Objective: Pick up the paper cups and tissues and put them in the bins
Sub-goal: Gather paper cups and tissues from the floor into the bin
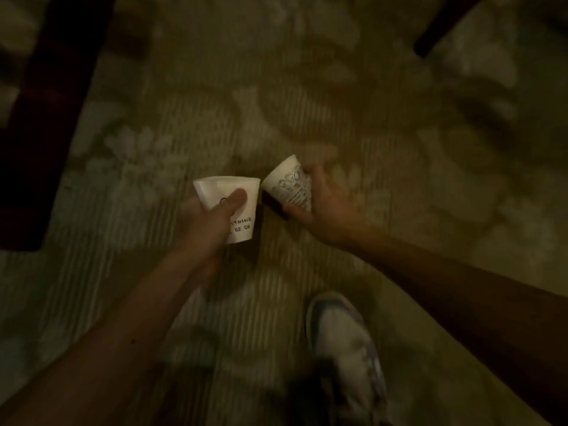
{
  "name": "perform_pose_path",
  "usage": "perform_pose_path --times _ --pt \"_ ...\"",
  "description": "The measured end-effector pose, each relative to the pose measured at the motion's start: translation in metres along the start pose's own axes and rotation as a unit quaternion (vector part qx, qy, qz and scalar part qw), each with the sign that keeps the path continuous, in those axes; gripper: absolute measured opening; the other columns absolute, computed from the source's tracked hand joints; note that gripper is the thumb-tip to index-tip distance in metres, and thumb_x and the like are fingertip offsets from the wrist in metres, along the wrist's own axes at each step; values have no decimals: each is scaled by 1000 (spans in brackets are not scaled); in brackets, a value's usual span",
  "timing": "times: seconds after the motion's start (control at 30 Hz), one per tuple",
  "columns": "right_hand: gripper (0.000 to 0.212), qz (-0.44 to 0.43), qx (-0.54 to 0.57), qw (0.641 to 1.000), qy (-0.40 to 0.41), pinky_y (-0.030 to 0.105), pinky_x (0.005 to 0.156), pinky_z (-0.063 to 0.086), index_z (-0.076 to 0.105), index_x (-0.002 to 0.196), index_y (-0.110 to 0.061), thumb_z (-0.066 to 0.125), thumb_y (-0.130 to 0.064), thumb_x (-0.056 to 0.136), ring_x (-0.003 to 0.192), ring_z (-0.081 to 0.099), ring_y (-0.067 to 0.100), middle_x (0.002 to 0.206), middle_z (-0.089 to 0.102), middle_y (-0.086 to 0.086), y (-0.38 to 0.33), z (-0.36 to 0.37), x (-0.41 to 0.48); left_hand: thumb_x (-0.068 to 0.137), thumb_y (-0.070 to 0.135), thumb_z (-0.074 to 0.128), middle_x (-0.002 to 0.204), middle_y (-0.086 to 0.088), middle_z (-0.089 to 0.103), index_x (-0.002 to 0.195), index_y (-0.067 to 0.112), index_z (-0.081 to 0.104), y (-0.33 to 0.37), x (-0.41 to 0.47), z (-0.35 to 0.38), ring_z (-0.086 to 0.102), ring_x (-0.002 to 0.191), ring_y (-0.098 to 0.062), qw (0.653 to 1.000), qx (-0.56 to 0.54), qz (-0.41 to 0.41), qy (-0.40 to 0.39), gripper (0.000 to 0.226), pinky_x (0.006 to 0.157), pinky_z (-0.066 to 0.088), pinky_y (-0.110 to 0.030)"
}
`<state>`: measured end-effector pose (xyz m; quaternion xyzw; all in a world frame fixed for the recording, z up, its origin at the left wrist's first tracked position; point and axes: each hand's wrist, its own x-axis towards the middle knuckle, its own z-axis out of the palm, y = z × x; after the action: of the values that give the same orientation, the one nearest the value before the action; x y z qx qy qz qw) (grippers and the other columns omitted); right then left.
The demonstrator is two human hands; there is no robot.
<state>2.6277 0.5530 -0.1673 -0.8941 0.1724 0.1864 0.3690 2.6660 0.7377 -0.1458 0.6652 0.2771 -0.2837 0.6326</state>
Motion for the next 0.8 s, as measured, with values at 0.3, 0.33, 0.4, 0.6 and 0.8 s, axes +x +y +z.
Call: perform_pose_path --times 0.3,0.33,0.4,0.6,0.8 --pt "58 220 271 937 -20 15 66 52 48 131 -30 72 -46 81 86 58 2 104 58 -15 -17 -16 -285 84 26 74 102 -8 72 117 11 63 -62 -224 -46 72 86 -23 982 173 -42 -61 38 60 59 -36" --pt "56 226 289 930 -13 23 70 56 50 129 -29 73 -44 81 88 62 8 107 61 -9 -28 -31 -317 83 27 75 102 -9 72 115 11 63 -53 -256 -47 71 88 -25 979 190 -40 -67 38 66 60 -43" --pt "50 243 348 906 9 30 62 58 49 120 -27 76 -38 79 80 68 14 107 64 1 -55 -66 -383 81 28 77 101 -10 73 112 12 65 -27 -323 -44 71 88 -27 973 215 -43 -75 37 73 59 -50" --pt "46 258 451 851 75 23 51 51 48 109 -18 76 -40 79 66 69 15 98 69 7 -106 -200 -565 68 31 81 86 -5 76 97 22 65 68 -515 -5 73 82 -26 966 193 -67 -159 34 69 59 -46" --pt "26 222 553 789 147 20 54 52 61 108 -14 68 -30 88 72 70 8 93 71 0 -70 -334 -637 40 37 92 95 -17 74 110 13 64 129 -629 93 74 76 -27 939 182 -109 -272 80 52 57 -37"
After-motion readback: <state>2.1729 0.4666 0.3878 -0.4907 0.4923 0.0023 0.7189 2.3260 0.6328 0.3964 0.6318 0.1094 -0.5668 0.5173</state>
